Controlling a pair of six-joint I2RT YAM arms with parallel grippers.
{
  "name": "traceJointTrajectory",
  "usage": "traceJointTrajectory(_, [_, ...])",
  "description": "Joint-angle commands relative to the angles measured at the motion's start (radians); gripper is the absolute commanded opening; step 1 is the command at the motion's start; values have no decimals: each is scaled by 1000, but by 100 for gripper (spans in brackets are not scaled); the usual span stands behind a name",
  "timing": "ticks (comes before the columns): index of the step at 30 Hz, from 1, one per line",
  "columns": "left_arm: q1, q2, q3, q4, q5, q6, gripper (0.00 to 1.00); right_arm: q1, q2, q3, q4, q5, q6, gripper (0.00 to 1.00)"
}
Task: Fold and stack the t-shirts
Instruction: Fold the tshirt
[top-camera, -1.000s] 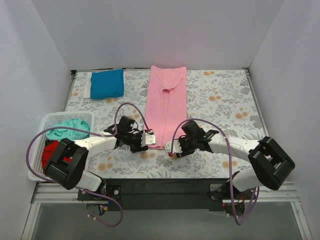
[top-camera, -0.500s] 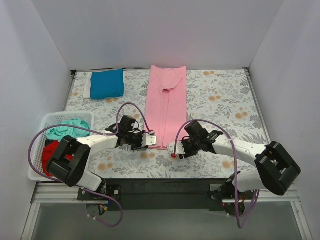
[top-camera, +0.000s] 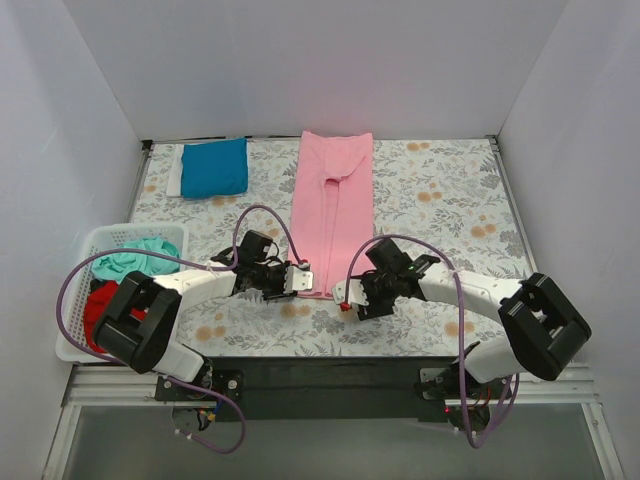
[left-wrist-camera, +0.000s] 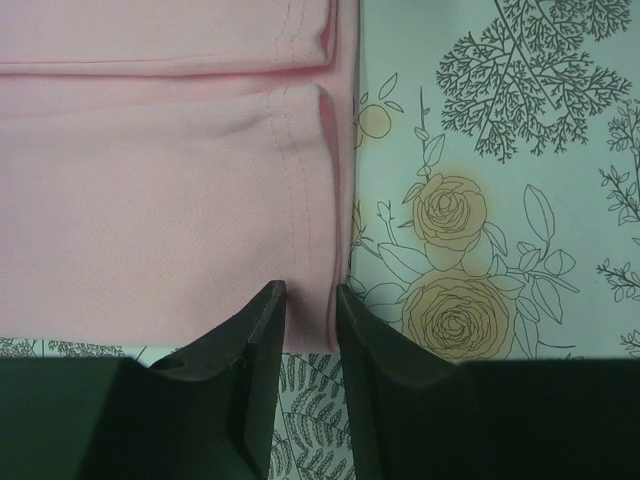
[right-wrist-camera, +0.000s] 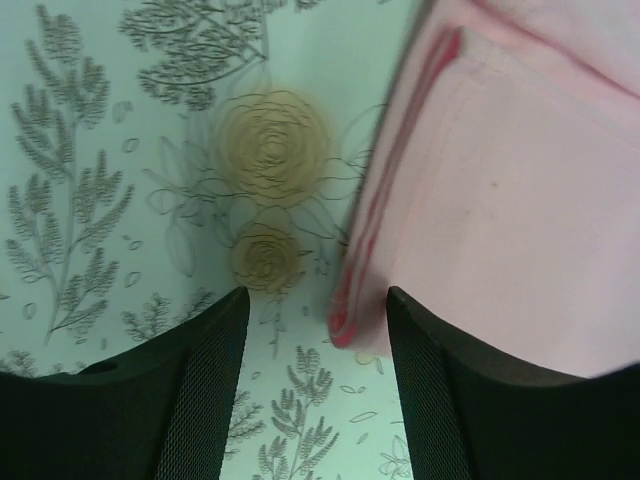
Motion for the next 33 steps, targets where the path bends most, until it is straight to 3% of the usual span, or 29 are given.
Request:
traceJointTrajectory(1, [-4, 7, 5, -63, -18, 9, 27, -27, 44, -13, 59, 15, -1, 63])
traceJointTrajectory(5, [-4, 1, -4, -81, 0, 32, 27, -52, 98, -27, 90, 22, 10, 56])
traceJointTrajectory(10, [-11, 24, 16, -112, 16, 24, 22, -50, 118, -44, 84, 4, 22, 18])
traceJointTrajectory(13, [-33, 21, 16, -130, 22, 9, 3, -47, 110, -77, 78, 15, 25, 1])
traceJointTrajectory(17, [-106, -40, -15, -156, 11, -31, 0, -32, 46, -87, 20, 9, 39, 1])
traceJointTrajectory(23, [-148, -252, 9, -314, 76, -134, 0, -4, -209, -55, -178, -77, 68, 1])
traceJointTrajectory(28, [-99, -277, 95, -339, 74, -181, 0, -33, -205, 56, -226, -76, 62, 1])
traceJointTrajectory(33, [-7, -173, 235, -317, 97, -183, 0, -113, -116, 166, -228, -93, 4, 1])
